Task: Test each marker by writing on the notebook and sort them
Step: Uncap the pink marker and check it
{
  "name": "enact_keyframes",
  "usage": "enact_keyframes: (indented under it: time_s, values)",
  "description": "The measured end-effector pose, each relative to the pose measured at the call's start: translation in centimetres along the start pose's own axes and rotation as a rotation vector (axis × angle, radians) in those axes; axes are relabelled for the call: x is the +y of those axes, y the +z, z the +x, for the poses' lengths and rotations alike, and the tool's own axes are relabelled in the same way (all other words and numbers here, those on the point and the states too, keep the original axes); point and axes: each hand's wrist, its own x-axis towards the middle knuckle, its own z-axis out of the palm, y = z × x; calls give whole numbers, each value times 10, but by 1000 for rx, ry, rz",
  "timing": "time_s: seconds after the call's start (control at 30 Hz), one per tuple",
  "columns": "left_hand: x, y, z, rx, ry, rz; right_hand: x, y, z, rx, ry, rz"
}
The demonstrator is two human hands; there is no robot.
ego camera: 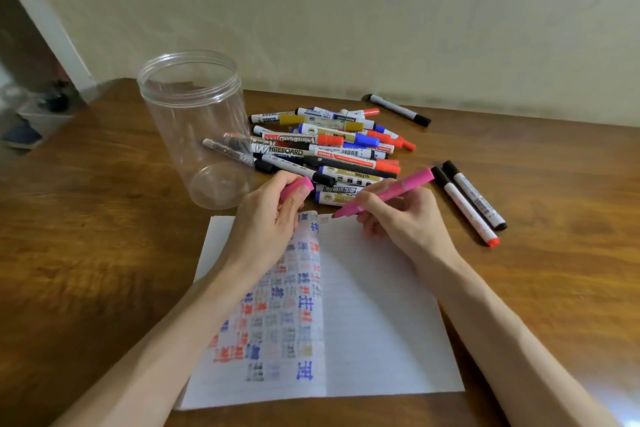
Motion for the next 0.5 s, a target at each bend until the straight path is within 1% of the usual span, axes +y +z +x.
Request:
enact_keyframes:
  time_s: [0.17, 0.5]
  values:
    - [1, 0, 1, 25, 7, -10, 3, 9, 1, 15, -27, -88]
    - [1, 1, 2, 30, 63, 32, 5, 13, 1, 10, -49, -160]
